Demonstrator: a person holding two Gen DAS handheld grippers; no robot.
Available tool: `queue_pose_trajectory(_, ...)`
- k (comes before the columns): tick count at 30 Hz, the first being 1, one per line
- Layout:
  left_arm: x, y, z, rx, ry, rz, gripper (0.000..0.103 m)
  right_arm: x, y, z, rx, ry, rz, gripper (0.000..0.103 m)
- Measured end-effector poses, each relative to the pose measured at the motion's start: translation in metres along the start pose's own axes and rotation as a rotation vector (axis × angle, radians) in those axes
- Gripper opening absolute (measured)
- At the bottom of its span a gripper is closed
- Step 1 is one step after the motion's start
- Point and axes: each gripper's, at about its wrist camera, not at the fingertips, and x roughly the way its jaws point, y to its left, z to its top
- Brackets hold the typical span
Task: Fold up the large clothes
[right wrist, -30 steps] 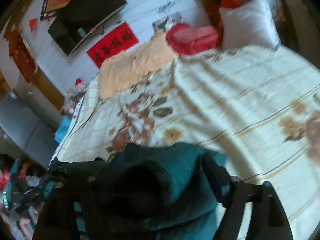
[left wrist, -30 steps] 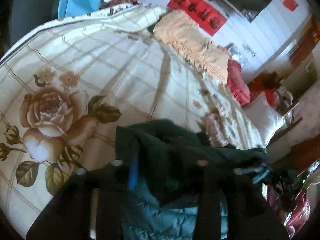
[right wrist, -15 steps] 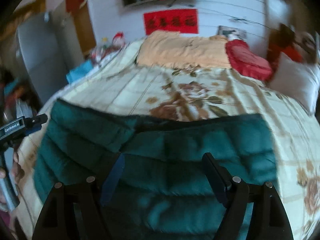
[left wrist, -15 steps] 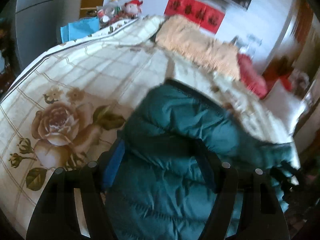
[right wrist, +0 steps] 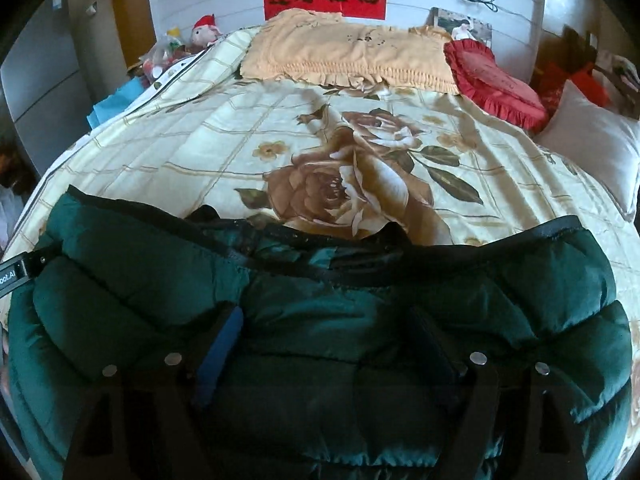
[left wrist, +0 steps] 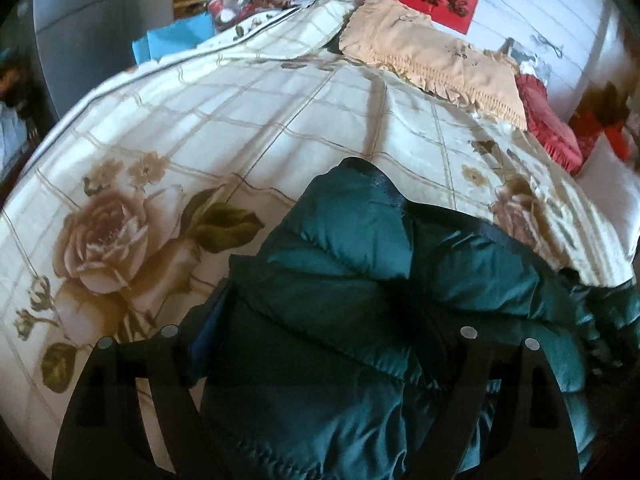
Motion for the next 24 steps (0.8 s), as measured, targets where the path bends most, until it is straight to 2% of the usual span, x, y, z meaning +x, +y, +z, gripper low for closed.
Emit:
queue_pose_trajectory(4,0.000,-0.002,0.000,0.014,-0.006,0.012,0.083,-0.040,-0.007,-0.004,0.018,-0.064,0.032,0.081)
queue_pose_trajectory(9,0.000,-0.004,-0.001,0.018,-0.010,0.017,0.083,-0.071,-0.043,-0.012,0.035,-0.120,-0.036,0.081)
queue_pose_trajectory(13,0.001,-0.004,0.002,0.025,-0.014,0.022,0.084,-0.055,-0.080,-0.018,0.102,-0.063,-0.113,0.081)
queue_pose_trajectory(15,0.003,-0.004,0.002,0.028,-0.018,0.025,0.084,-0.039,-0.095,-0.025,0.177,-0.032,-0.083,0.081)
queue_pose_trajectory(20,0.004,-0.005,0.002,0.022,-0.026,0.030,0.085,-0.026,-0.089,-0.029,0.149,-0.031,-0.130,0.084)
queue_pose_trajectory(24,-0.005,-0.002,0.004,0.029,-0.021,0.020,0.085,-0.035,-0.090,-0.028,0.144,-0.033,-0.123,0.085)
